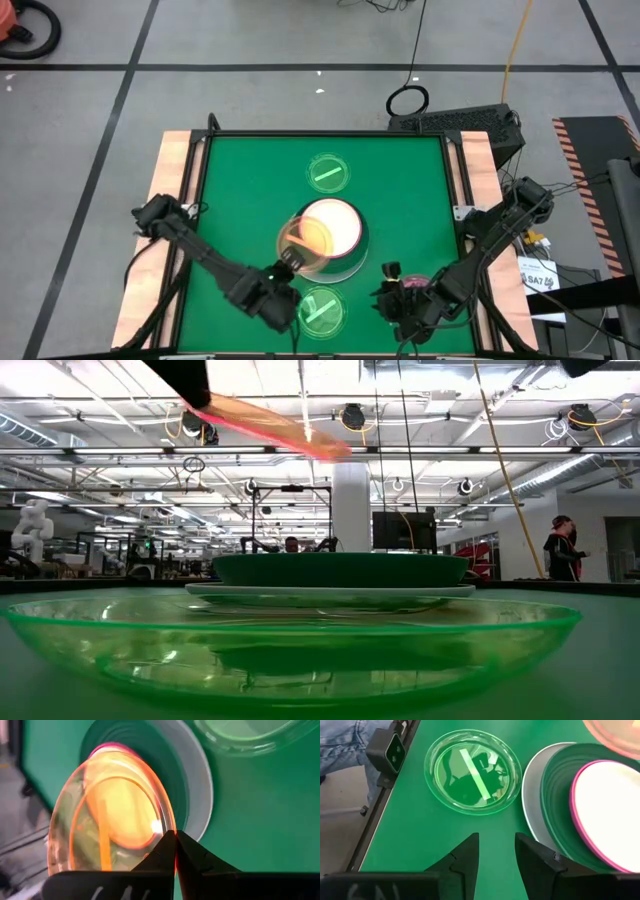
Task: Stack plastic plates
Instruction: Stack the small orange plate on top of the large white plate
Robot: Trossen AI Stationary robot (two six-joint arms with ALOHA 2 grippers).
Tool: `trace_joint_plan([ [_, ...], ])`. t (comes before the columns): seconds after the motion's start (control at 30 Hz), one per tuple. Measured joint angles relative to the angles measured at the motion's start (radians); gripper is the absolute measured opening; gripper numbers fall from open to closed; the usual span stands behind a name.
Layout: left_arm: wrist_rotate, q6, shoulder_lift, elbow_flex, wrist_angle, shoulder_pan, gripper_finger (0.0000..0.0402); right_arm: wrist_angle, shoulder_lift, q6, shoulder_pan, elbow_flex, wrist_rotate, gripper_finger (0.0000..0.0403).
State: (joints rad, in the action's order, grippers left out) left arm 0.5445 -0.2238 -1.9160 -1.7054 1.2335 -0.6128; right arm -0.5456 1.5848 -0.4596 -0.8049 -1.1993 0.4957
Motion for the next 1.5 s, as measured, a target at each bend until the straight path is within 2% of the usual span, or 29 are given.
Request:
trace_joint_plan([
  [0.27,-0.19,-0.14,0.0,0.0,-0.119,0.146,0.0005,-0.006,0.0,0.0,-0.023,0.0,0.0,0.0118],
  [0.43,-0.359,-0.165,0.0,0.0,-0.17,0.229,0.0005,-0.006,0.0,0.0,-0.023,0.0,0.001,0.0118],
  [0.5,-0.387,-0.166,0.0,0.0,-0.194,0.261,0.0005,-0.007,0.0,0.0,-0.023,0.0,0.001,0.0118],
  [0.63,-0.399,-0.16,0.0,0.0,-0.201,0.312,0.0005,-0.009,0.0,0.0,-0.023,0.0,0.001,0.0118],
  [0.77,-0.466,-0.136,0.0,0.0,-0.212,0.358,0.0005,-0.009,0.0,0.0,-0.023,0.0,0.001,0.0118],
  [0.93,-0.492,-0.077,0.0,0.0,-0.259,0.405,0.0005,-0.01,0.0,0.0,-0.023,0.0,0.0,0.0118],
  [1.23,-0.508,-0.055,-0.002,0.001,-0.312,0.431,0.0005,-0.013,0.0,-0.001,-0.023,0.0,-0.001,0.0118],
  [1.5,-0.519,-0.061,-0.092,0.002,-0.355,0.444,0.0005,-0.02,0.0,-0.018,-0.023,0.0,-0.001,0.0118],
])
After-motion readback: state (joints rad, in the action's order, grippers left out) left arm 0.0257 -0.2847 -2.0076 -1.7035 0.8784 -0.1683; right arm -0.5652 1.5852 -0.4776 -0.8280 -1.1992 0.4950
